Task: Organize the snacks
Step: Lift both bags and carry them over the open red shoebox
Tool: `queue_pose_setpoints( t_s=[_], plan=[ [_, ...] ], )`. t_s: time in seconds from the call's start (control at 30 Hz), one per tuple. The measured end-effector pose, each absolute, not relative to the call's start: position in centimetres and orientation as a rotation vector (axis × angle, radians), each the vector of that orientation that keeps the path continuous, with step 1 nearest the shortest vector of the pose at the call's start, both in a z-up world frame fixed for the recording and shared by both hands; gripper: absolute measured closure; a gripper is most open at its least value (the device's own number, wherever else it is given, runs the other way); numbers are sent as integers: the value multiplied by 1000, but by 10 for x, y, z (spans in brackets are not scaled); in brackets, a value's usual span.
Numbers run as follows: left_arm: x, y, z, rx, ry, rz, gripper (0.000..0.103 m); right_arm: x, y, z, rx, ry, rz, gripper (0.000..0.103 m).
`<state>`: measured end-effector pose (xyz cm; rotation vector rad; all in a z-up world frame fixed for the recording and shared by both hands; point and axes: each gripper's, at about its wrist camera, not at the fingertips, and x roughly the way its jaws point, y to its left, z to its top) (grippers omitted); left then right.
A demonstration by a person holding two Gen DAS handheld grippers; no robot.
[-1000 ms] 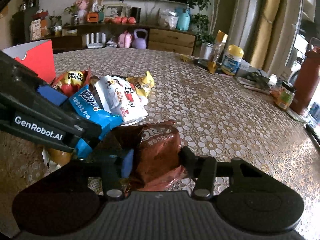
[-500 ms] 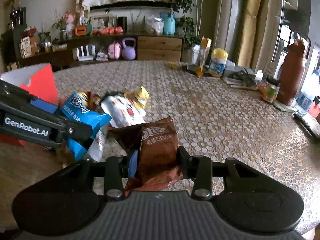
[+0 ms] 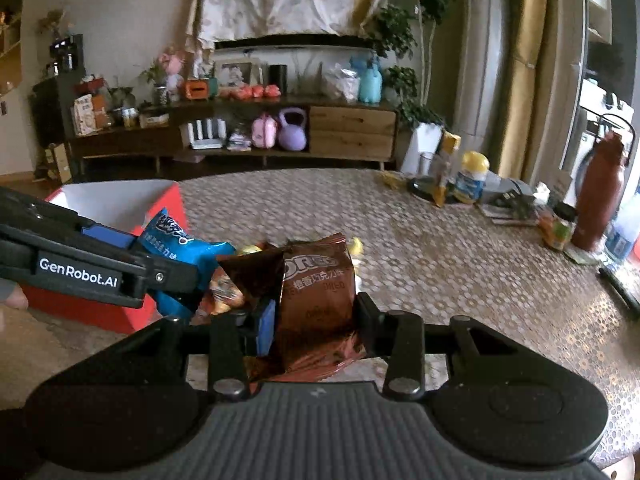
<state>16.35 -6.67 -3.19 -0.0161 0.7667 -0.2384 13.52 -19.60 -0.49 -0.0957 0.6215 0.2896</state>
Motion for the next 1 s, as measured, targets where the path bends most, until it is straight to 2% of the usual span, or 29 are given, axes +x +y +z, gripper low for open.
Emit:
queue_pose_setpoints(
  t_s=[0.53,1.0],
  plan=[
    [132,38,4,-64,726,-107,42,124,-87,40,-126,574,425,62],
    [136,120,5,-60,730,47,42,149,4,34,-128,633,519,62]
  ],
)
